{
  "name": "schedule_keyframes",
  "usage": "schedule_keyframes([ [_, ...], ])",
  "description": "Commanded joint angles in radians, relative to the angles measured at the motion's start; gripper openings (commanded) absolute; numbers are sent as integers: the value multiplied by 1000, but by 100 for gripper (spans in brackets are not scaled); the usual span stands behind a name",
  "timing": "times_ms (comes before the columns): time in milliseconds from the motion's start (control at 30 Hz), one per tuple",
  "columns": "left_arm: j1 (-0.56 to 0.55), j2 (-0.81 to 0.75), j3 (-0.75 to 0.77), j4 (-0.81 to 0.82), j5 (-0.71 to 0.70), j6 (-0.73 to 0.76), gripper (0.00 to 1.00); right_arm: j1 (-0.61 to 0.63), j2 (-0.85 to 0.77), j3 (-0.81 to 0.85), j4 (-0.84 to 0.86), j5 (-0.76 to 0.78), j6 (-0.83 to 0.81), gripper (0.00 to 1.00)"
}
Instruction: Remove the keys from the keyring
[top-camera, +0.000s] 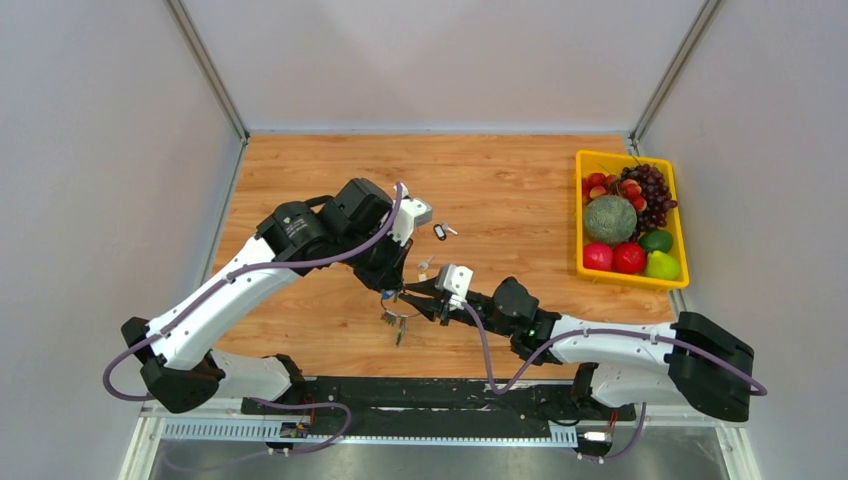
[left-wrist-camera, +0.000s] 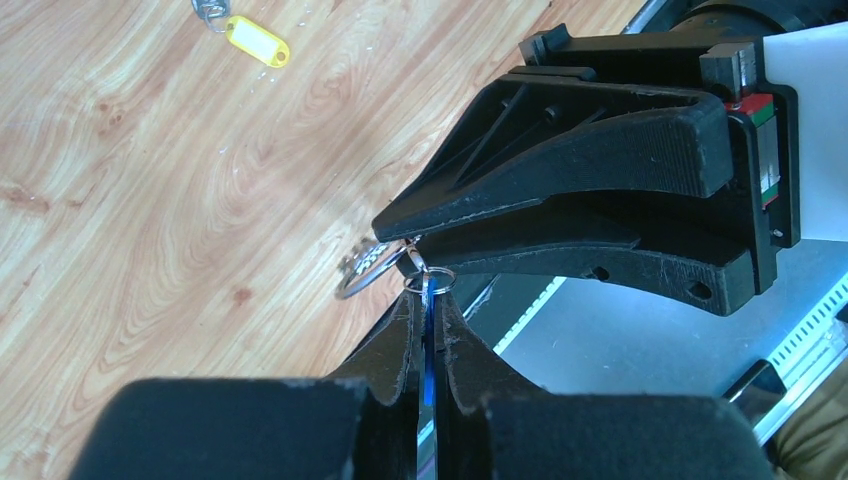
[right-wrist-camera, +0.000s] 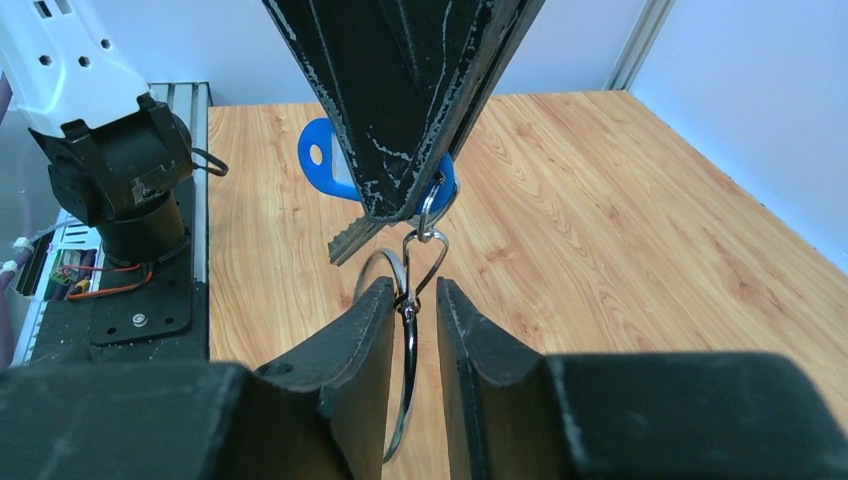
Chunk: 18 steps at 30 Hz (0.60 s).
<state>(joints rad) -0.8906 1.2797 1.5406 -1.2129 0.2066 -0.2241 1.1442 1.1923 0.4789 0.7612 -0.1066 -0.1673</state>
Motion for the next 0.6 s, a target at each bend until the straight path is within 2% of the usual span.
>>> schedule_keyframes([
  [0, -5, -39, 39, 12, 17, -24, 0, 6, -31, 15, 24, -9, -8, 27],
  [67, -5, -40, 36, 12, 21, -24, 0, 6, -35, 12, 27, -9, -8, 28],
  [133, -6, -41, 34, 12, 23, -24, 0, 6, -38, 10, 31, -11, -6, 35],
  [200, -6, -42, 33, 12, 23, -24, 0, 7, -39, 9, 34, -11, -5, 37],
  [467, -8, -40, 31, 16, 42, -26, 0, 6, -41, 15, 39, -12, -10, 37],
  [567, -12, -36, 30, 15, 43, -26, 0, 6, -47, 17, 36, -14, -16, 33],
])
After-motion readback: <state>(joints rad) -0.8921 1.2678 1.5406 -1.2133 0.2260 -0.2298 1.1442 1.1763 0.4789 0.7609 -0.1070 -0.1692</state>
